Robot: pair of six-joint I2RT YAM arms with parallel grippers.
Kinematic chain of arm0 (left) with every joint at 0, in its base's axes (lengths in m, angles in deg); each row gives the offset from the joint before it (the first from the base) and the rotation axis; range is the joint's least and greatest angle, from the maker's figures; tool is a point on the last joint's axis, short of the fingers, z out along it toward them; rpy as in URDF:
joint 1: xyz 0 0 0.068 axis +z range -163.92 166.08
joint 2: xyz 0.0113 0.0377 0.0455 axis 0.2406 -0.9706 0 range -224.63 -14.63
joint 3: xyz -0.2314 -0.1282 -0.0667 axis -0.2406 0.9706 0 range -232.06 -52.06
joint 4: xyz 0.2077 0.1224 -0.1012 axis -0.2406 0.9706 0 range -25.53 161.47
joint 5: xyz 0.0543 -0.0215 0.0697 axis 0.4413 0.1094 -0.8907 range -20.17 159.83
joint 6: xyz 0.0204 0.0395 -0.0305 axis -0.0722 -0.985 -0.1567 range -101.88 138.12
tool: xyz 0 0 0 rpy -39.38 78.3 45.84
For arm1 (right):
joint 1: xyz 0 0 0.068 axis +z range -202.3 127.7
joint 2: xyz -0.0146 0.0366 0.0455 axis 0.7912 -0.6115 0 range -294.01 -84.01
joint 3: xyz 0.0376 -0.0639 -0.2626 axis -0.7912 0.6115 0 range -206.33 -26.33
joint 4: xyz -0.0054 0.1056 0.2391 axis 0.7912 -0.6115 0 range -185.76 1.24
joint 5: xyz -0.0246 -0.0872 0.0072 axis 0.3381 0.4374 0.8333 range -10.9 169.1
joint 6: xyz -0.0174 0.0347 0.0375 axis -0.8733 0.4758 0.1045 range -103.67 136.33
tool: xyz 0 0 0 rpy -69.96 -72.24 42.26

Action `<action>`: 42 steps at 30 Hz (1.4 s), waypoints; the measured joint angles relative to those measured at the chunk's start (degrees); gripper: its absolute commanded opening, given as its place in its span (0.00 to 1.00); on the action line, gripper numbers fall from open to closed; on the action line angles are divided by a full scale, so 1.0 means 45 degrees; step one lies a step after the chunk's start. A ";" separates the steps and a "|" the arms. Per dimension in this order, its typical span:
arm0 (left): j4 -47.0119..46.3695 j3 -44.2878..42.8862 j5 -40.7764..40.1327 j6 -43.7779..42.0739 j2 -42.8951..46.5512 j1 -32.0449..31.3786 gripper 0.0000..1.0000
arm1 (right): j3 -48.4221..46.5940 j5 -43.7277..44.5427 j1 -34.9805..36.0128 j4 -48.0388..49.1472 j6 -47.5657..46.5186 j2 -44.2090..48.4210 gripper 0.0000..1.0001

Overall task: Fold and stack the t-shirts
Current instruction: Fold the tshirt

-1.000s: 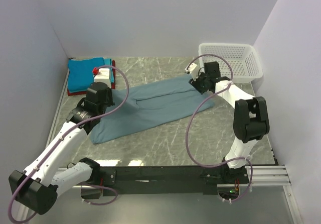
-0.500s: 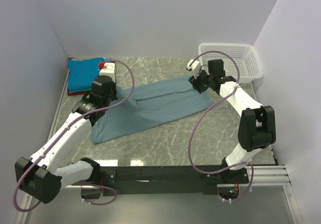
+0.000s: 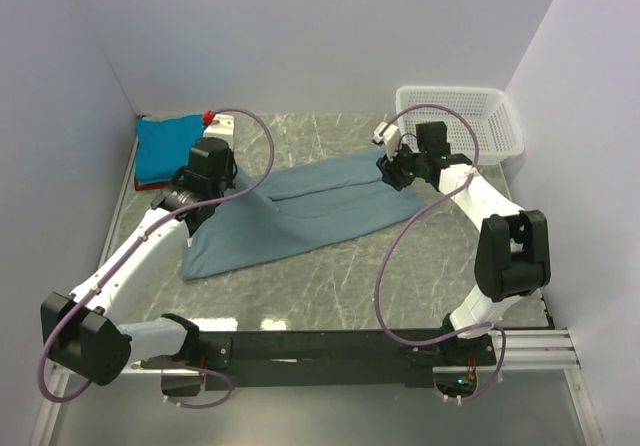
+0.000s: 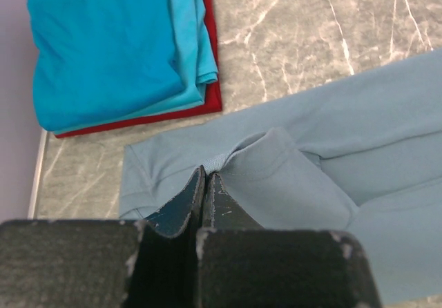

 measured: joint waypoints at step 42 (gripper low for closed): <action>-0.0627 -0.0350 -0.0044 -0.0675 -0.0772 0.0908 0.00 | 0.0083 -0.0923 -0.0083 -0.0262 -0.0053 0.0000 0.52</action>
